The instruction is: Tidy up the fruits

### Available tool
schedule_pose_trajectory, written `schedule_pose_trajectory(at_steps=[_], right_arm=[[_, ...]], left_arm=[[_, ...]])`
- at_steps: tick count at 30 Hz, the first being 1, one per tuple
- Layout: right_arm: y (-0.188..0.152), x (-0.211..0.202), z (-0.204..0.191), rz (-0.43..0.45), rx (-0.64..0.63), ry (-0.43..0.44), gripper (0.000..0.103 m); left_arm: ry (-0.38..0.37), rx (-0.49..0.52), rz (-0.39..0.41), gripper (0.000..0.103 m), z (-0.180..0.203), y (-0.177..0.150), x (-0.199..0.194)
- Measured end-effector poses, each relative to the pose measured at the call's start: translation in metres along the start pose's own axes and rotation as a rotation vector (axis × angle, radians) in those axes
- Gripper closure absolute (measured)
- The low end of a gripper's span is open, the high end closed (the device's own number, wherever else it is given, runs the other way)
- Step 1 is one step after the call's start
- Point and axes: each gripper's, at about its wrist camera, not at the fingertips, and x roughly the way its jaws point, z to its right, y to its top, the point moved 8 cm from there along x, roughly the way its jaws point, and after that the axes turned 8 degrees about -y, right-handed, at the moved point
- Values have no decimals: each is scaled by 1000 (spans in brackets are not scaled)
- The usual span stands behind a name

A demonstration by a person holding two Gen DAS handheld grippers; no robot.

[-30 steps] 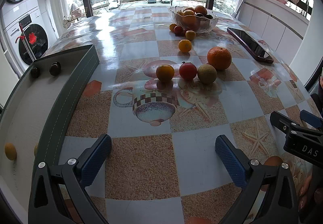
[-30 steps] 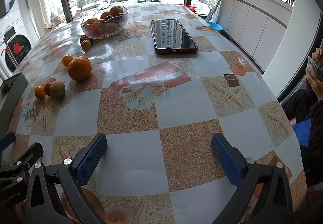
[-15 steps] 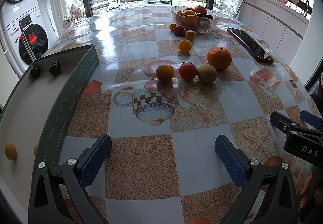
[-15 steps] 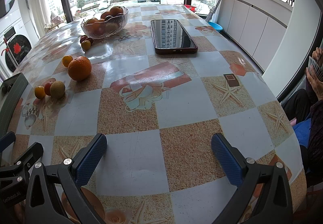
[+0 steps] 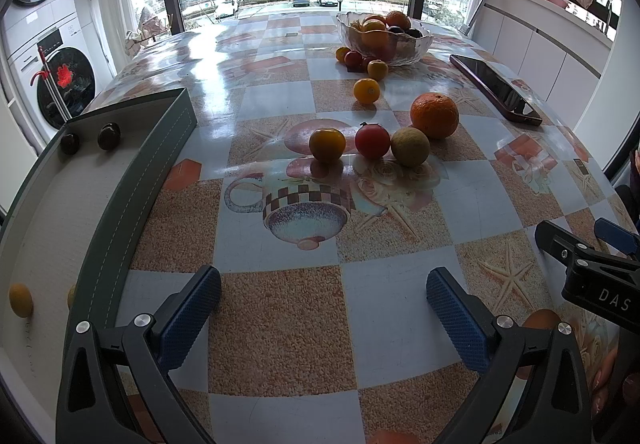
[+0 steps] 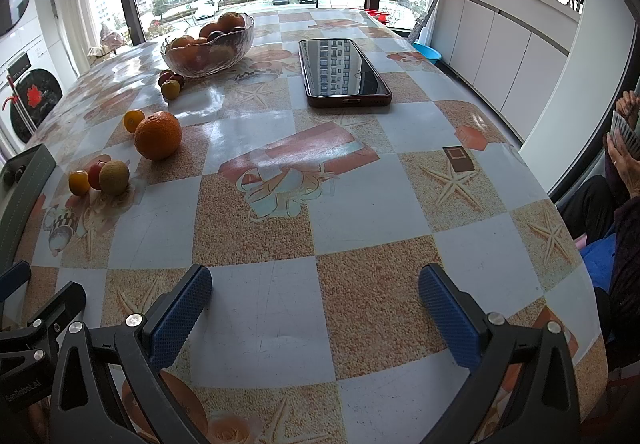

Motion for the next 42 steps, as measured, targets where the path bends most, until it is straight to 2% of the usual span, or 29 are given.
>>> schedule_pose_trajectory(at_steps=[18, 23, 25, 27, 28, 34, 37, 39, 40, 41, 42], right_arm=[[-1, -1, 0, -1, -2, 0, 0], [1, 2, -3, -48, -34, 15, 0], [6, 1, -11, -84, -53, 68, 0], [16, -3, -24, -81, -31, 182, 0], [23, -4, -28, -79, -19, 210, 0], [76, 5, -72, -75, 7, 305, 1], [84, 20, -97, -104, -13, 324, 5], [82, 32, -109, -131, -37, 310, 10], [84, 32, -112, -102, -55, 280, 18], [84, 33, -115, -92, -75, 270, 32], [85, 32, -116, -78, -89, 260, 53]], left_arm=[[0, 0, 0, 0, 0, 0, 0], [0, 0, 0, 0, 0, 0, 0], [0, 0, 0, 0, 0, 0, -1], [0, 0, 0, 0, 0, 0, 0], [0, 0, 0, 0, 0, 0, -1], [0, 0, 0, 0, 0, 0, -1], [0, 0, 0, 0, -1, 0, -1], [0, 0, 0, 0, 0, 0, 0], [0, 0, 0, 0, -1, 0, -2], [0, -1, 0, 0, -1, 0, 0], [0, -1, 0, 0, -1, 0, 0]])
